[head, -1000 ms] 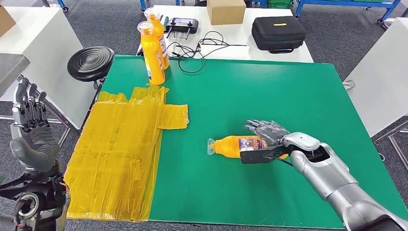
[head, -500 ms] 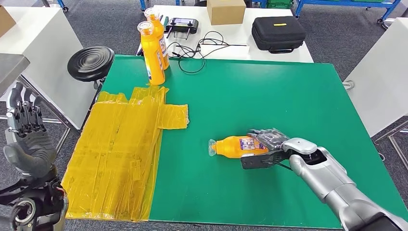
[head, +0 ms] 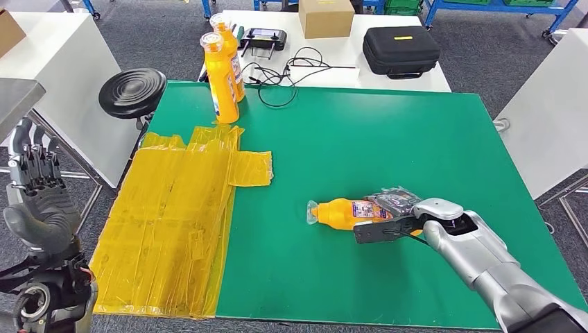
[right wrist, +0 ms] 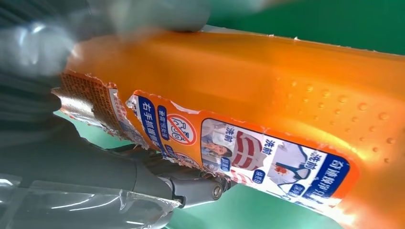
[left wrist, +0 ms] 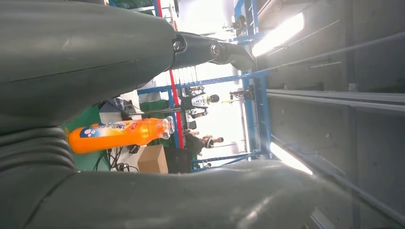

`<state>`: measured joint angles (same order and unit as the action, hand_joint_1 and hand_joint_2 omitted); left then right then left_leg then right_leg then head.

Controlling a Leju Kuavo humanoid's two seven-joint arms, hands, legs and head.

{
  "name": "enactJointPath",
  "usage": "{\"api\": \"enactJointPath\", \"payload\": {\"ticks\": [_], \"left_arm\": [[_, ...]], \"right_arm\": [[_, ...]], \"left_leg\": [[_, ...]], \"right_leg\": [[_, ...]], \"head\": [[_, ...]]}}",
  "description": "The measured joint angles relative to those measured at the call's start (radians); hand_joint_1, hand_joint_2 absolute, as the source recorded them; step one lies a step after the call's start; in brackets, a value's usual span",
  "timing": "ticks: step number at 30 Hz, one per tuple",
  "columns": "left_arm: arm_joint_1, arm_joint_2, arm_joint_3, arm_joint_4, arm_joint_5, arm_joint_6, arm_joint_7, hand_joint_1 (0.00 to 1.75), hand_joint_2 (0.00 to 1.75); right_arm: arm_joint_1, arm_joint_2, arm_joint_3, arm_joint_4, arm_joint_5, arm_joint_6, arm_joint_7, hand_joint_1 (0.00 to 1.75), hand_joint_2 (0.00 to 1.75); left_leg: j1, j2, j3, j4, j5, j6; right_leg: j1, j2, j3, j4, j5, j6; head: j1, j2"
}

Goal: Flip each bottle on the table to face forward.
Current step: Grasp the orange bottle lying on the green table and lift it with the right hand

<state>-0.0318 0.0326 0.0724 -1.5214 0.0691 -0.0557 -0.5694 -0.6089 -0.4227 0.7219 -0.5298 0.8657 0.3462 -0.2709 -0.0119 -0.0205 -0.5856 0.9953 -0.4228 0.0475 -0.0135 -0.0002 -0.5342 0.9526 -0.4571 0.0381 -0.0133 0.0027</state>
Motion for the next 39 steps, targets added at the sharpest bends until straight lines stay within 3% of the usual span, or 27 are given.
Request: {"api": "enactJointPath", "payload": {"ticks": [6, 9, 13, 17, 20, 23, 33, 39], "left_arm": [[-0.004, 0.002, 0.000, 0.017, 0.012, 0.002, 0.006, 0.00, 0.00], [-0.001, 0.002, 0.001, 0.024, 0.023, -0.006, 0.012, 0.00, 0.00], [0.001, 0.002, 0.002, 0.028, 0.029, -0.014, 0.017, 0.00, 0.00], [0.003, 0.002, 0.004, 0.029, 0.030, -0.018, 0.019, 0.00, 1.75], [0.003, 0.002, 0.005, 0.034, 0.045, -0.035, 0.038, 0.00, 1.75], [-0.002, 0.002, 0.006, 0.055, 0.095, -0.089, 0.066, 0.00, 1.75], [-0.115, -0.038, -0.045, 0.213, 0.156, -0.163, 0.082, 0.00, 1.75], [-0.179, -0.064, -0.091, 0.283, 0.199, -0.205, 0.104, 0.00, 1.75]], "right_arm": [[-0.010, 0.000, -0.007, 0.006, -0.074, -0.071, -0.004, 1.75, 1.75], [-0.008, 0.009, -0.049, -0.005, -0.167, -0.128, -0.019, 1.75, 1.75], [-0.009, 0.020, -0.101, -0.031, -0.206, -0.135, -0.020, 1.75, 1.75], [-0.007, 0.025, -0.123, -0.043, -0.213, -0.136, -0.023, 1.75, 1.75], [0.001, 0.036, -0.147, -0.071, -0.276, -0.147, -0.063, 1.75, 1.75], [-0.002, 0.079, -0.191, -0.139, -0.384, -0.139, -0.097, 1.75, 1.75], [-0.109, 0.342, -0.219, -0.271, -0.477, -0.201, -0.019, 1.75, 1.75], [-0.172, 0.514, -0.203, -0.251, -0.451, -0.337, 0.030, 1.75, 1.75]], "left_leg": [[0.000, 0.000, -0.001, 0.000, 0.000, 0.000], [0.000, 0.000, -0.002, 0.000, 0.000, 0.000], [0.000, -0.001, -0.003, 0.000, 0.000, 0.000], [0.000, 0.000, -0.005, 0.000, 0.000, 0.000], [0.000, 0.000, -0.007, 0.000, 0.000, 0.000], [0.000, 0.003, -0.007, 0.000, 0.000, 0.000], [0.003, 0.004, -0.006, 0.000, 0.002, -0.002], [0.003, 0.005, -0.006, 0.000, 0.002, -0.002]], "right_leg": [[0.000, 0.000, 0.001, 0.000, 0.000, 0.000], [0.000, 0.000, 0.000, 0.001, 0.001, 0.000], [0.000, 0.000, -0.001, 0.001, 0.000, 0.001], [0.001, 0.000, -0.003, 0.001, 0.000, 0.001], [0.001, 0.000, -0.004, 0.001, 0.000, 0.001], [0.001, 0.001, -0.005, 0.002, 0.000, 0.000], [0.003, 0.004, -0.006, 0.003, 0.001, 0.000], [0.003, 0.005, -0.007, 0.002, 0.001, 0.000]], "head": [[0.000, 0.000], [0.000, 0.000], [0.000, 0.000], [0.000, 0.000], [0.000, 0.000], [0.000, 0.000], [0.000, 0.000], [0.000, 0.000]]}}
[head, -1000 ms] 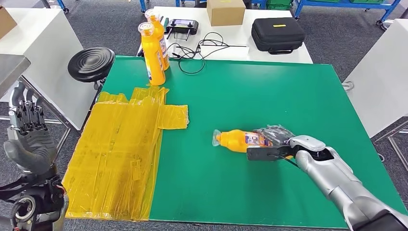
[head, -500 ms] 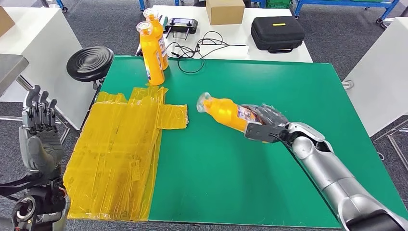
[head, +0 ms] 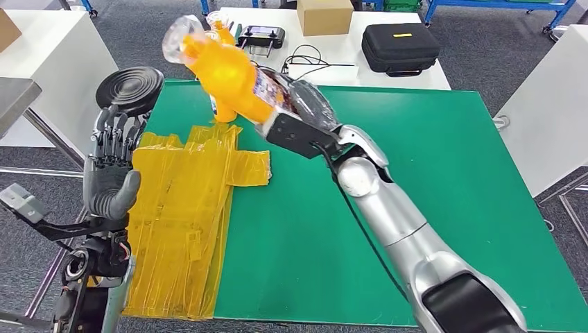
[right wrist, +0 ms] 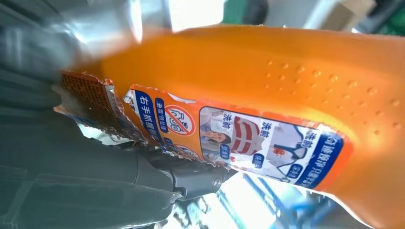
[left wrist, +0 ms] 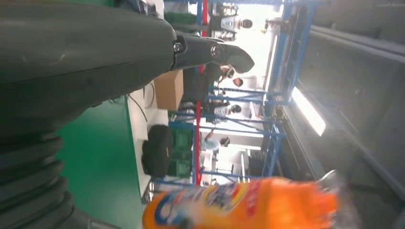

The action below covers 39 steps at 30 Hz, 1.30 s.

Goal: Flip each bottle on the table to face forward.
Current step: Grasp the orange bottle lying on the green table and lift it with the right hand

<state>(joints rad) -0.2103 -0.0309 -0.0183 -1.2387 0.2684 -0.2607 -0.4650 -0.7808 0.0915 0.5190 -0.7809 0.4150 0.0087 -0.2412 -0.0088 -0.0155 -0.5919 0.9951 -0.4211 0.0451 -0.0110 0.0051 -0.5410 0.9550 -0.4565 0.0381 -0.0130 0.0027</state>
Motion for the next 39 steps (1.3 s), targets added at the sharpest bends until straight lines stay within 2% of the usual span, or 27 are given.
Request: {"api": "enactJointPath", "payload": {"ticks": [5, 12, 26, 33, 39], "left_arm": [[-0.057, -0.027, -0.042, 0.037, 0.026, -0.014, 0.036, 0.00, 1.75], [-0.108, -0.049, -0.077, 0.067, 0.044, -0.010, 0.050, 0.00, 1.75], [-0.112, -0.052, -0.084, 0.074, 0.050, 0.001, 0.061, 0.00, 1.75], [-0.111, -0.054, -0.083, 0.061, 0.060, 0.013, 0.080, 0.00, 1.75], [-0.102, -0.055, -0.072, 0.055, 0.069, 0.025, 0.087, 0.00, 1.75]], "right_arm": [[-0.020, 0.122, 0.036, 0.031, 0.080, -0.105, 0.081, 1.75, 1.75], [-0.029, 0.223, 0.069, 0.133, 0.110, -0.136, 0.093, 1.75, 1.75], [-0.030, 0.259, 0.096, 0.193, 0.106, -0.131, 0.103, 1.75, 1.75], [-0.025, 0.264, 0.160, 0.222, 0.101, -0.135, 0.116, 1.75, 1.75], [0.003, 0.268, 0.243, 0.231, 0.163, -0.140, 0.124, 1.75, 1.75]], "left_leg": [[0.000, 0.000, 0.000, 0.000, 0.000, 0.000], [0.000, 0.000, 0.000, 0.000, 0.000, 0.000], [0.000, 0.000, 0.000, 0.000, 0.000, 0.000], [0.000, 0.000, 0.000, 0.000, 0.000, 0.000], [0.000, 0.000, -0.001, 0.000, 0.000, 0.000]], "right_leg": [[0.000, 0.000, 0.000, 0.000, 0.000, 0.000], [0.000, 0.000, 0.000, 0.000, 0.000, 0.000], [0.000, 0.000, 0.000, 0.000, 0.000, 0.000], [0.000, 0.000, 0.000, 0.000, 0.000, 0.000], [0.000, 0.000, 0.000, 0.000, 0.000, 0.000]], "head": [[0.000, 0.000], [0.000, 0.000], [0.000, 0.000], [0.000, 0.000], [0.000, 0.000]]}}
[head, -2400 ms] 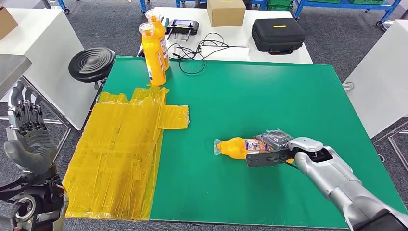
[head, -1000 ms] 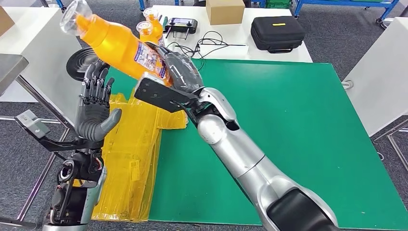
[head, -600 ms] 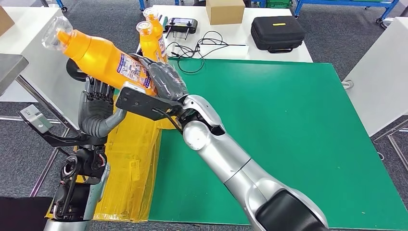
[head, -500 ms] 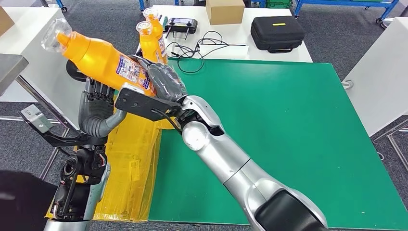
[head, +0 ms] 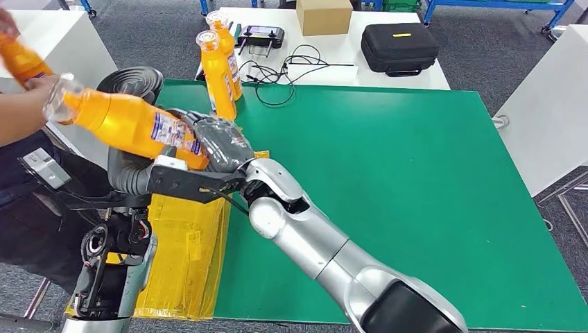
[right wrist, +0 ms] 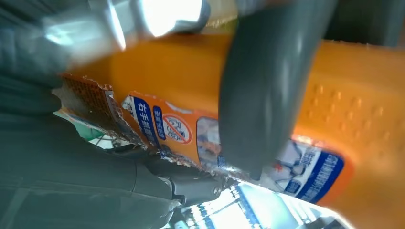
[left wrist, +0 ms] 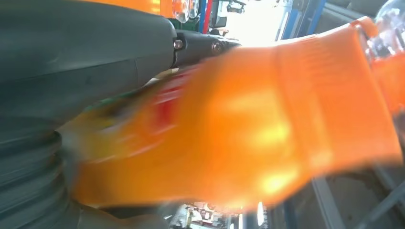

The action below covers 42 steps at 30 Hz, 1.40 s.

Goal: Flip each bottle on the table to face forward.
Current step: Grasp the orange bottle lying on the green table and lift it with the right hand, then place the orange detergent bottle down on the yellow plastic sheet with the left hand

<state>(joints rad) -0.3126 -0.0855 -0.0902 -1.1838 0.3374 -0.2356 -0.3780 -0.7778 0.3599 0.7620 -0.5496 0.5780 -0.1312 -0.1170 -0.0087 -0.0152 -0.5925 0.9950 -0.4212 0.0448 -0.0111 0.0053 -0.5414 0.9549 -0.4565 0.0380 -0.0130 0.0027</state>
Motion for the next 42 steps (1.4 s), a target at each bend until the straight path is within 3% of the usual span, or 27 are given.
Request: {"api": "enactJointPath", "payload": {"ticks": [10, 11, 14, 15, 35, 36, 39, 40, 42], "left_arm": [[0.079, -0.001, 0.040, -0.068, 0.012, 0.002, 0.013, 0.00, 1.75], [0.086, -0.001, 0.044, -0.078, 0.012, 0.003, 0.016, 0.23, 1.75], [0.108, -0.003, 0.055, -0.103, 0.013, 0.006, 0.025, 1.54, 1.75], [0.114, -0.004, 0.058, -0.109, 0.013, 0.007, 0.026, 1.75, 1.75], [0.138, -0.052, 0.091, -0.127, -0.019, -0.002, 0.029, 1.75, 1.75], [0.138, -0.054, 0.093, -0.127, -0.022, -0.002, 0.029, 1.75, 1.75], [0.138, -0.063, 0.098, -0.128, -0.050, 0.008, 0.030, 1.75, 1.75], [0.138, -0.065, 0.100, -0.130, -0.070, 0.017, 0.030, 1.75, 1.75], [0.139, -0.068, 0.103, -0.135, -0.118, 0.042, 0.026, 1.75, 1.75]], "right_arm": [[0.029, 0.001, 0.134, -0.049, 0.020, -0.002, 0.059, 1.75, 1.75], [0.030, 0.001, 0.144, -0.053, 0.018, -0.001, 0.061, 1.75, 1.75], [0.033, 0.001, 0.167, -0.062, 0.014, 0.000, 0.069, 1.75, 1.75], [0.033, 0.001, 0.173, -0.064, 0.012, 0.000, 0.071, 1.75, 1.75], [0.043, 0.000, 0.175, -0.032, 0.000, -0.030, 0.046, 1.75, 1.75], [0.045, 0.000, 0.172, -0.030, 0.004, -0.031, 0.045, 1.32, 1.75], [0.052, 0.000, 0.152, -0.028, 0.027, -0.031, 0.040, 0.01, 0.44], [0.056, -0.002, 0.141, -0.028, 0.034, -0.026, 0.034, 0.00, 0.00], [0.070, -0.014, 0.105, -0.035, 0.043, -0.002, 0.020, 0.00, 0.00]], "left_leg": [[0.000, 0.000, 0.000, 0.000, 0.000, 0.000], [0.000, 0.000, 0.000, 0.000, 0.000, 0.000], [0.000, 0.000, 0.000, 0.000, 0.000, 0.000], [0.000, 0.000, 0.000, 0.000, 0.000, 0.000], [0.000, 0.000, 0.000, 0.000, 0.000, 0.000], [0.000, 0.000, 0.000, 0.000, 0.000, 0.000], [0.000, 0.000, 0.000, 0.000, 0.000, 0.000], [0.000, 0.000, 0.000, 0.000, 0.000, 0.000], [0.000, 0.000, 0.000, 0.000, 0.000, 0.000]], "right_leg": [[0.000, 0.000, -0.001, 0.000, 0.000, 0.000], [0.000, 0.000, -0.001, 0.000, 0.000, 0.000], [0.000, 0.000, -0.001, 0.000, 0.000, 0.000], [0.000, 0.000, -0.001, 0.000, 0.000, 0.000], [0.000, 0.000, -0.001, 0.000, 0.000, 0.000], [0.000, 0.000, -0.001, 0.000, 0.000, 0.000], [0.000, 0.000, -0.001, 0.000, 0.000, 0.000], [0.000, 0.000, -0.001, 0.000, 0.000, 0.000], [0.000, 0.000, -0.001, 0.000, 0.000, 0.000]], "head": [[0.000, 0.000], [0.000, 0.000], [0.000, 0.000], [0.000, 0.000], [0.000, 0.000], [0.000, 0.000], [0.000, 0.000], [0.000, 0.000], [0.000, 0.000]]}}
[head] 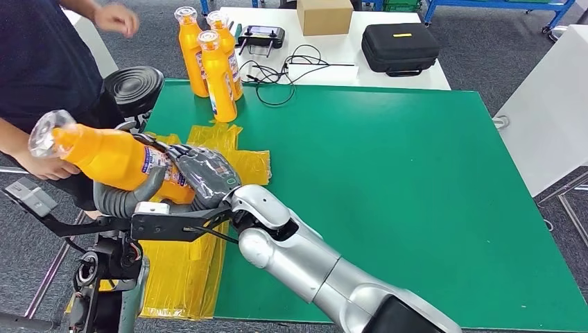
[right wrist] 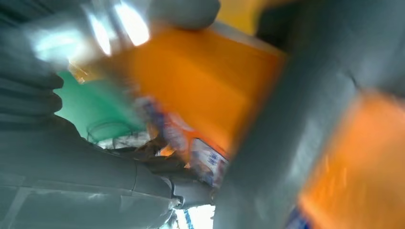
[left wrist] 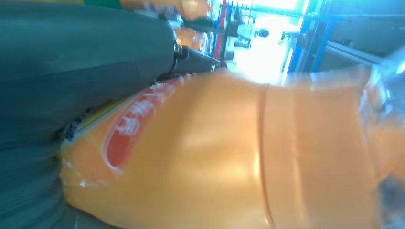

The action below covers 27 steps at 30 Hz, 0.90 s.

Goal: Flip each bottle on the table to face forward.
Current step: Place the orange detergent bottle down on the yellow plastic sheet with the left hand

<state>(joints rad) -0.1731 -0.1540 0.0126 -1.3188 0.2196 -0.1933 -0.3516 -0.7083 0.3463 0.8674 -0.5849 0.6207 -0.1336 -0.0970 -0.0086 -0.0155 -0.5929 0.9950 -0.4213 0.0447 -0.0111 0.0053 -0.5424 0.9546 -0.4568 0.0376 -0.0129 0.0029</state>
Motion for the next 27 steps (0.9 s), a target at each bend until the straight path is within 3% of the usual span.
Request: {"api": "enactJointPath", "payload": {"ticks": [7, 16, 20, 23, 27], "left_arm": [[0.024, -0.001, 0.038, -0.023, -0.060, 0.028, -0.017, 1.75, 1.75], [0.033, -0.001, 0.052, -0.031, -0.065, 0.027, -0.019, 1.75, 1.75], [0.060, 0.011, 0.053, -0.036, -0.084, 0.047, -0.049, 1.75, 1.75], [0.070, 0.027, 0.047, -0.036, -0.254, 0.213, -0.096, 1.75, 1.75], [0.049, 0.034, -0.011, 0.006, -0.812, 0.644, -0.050, 1.75, 1.75]], "right_arm": [[0.098, -0.085, -0.196, -0.176, 0.067, 0.122, -0.012, 0.00, 0.00], [0.157, -0.123, -0.293, -0.299, 0.089, 0.128, -0.011, 0.00, 0.00], [0.245, -0.200, -0.347, -0.464, 0.061, 0.128, -0.009, 0.00, 0.00], [0.327, -0.274, -0.410, -0.613, 0.013, 0.148, -0.015, 0.00, 0.00], [0.412, -0.354, -0.480, -0.764, -0.087, 0.160, -0.050, 0.00, 0.00]], "left_leg": [[-0.001, -0.001, 0.000, 0.000, 0.000, 0.000], [0.000, -0.001, 0.000, 0.000, 0.000, 0.000], [0.000, -0.004, -0.001, 0.000, 0.000, 0.000], [-0.001, -0.004, -0.002, 0.000, 0.000, 0.001], [-0.002, -0.006, -0.002, 0.000, -0.001, 0.001]], "right_leg": [[0.000, -0.001, 0.001, 0.000, 0.000, 0.000], [0.000, -0.001, 0.000, 0.000, 0.000, 0.000], [0.000, -0.004, 0.000, -0.001, 0.000, 0.000], [-0.001, -0.004, 0.000, -0.002, 0.000, 0.000], [-0.002, -0.006, 0.000, -0.003, 0.000, 0.000]], "head": [[0.000, 0.000], [0.000, 0.000], [0.000, 0.000], [0.000, 0.000], [0.000, 0.000]]}}
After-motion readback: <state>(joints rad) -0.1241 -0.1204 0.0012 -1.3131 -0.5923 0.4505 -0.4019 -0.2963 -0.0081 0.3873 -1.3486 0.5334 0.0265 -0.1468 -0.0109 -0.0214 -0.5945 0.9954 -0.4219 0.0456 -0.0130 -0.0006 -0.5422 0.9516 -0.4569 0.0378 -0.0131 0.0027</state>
